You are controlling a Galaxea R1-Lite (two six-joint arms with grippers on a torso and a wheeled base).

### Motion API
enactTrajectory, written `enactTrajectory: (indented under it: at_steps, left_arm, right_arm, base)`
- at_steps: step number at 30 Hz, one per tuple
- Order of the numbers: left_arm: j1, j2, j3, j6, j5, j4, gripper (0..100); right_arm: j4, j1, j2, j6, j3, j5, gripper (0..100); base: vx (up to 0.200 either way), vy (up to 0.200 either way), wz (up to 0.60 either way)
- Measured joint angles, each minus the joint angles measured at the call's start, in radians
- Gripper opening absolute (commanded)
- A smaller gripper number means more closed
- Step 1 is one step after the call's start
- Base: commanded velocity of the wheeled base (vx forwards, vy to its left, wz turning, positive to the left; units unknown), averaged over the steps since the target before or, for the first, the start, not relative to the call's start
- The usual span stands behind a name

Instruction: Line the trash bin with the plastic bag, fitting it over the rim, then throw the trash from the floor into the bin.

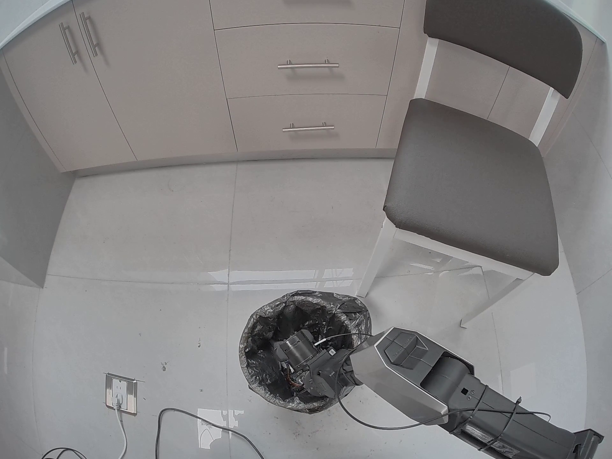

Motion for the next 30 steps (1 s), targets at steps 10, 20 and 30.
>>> enactTrajectory:
  at_steps: [10,20,30]
  left_arm:
    - [0.000,0.001,-0.006,-0.009,0.000,-0.002,100]
    - [0.000,0.001,-0.011,-0.012,-0.002,-0.010,100]
    - [0.000,0.005,-0.008,-0.005,-0.010,-0.002,100]
  right_arm:
    - [0.003,0.041,-0.085,0.005,0.000,-0.015,0]
    - [0.038,0.086,-0.241,0.008,0.000,-0.028,0]
    - [0.430,0.086,-0.432,0.013,0.000,-0.029,0]
  base:
    - [0.000,0.000,0.00]
    - [0.000,0.000,0.00]
    - [0.000,0.000,0.00]
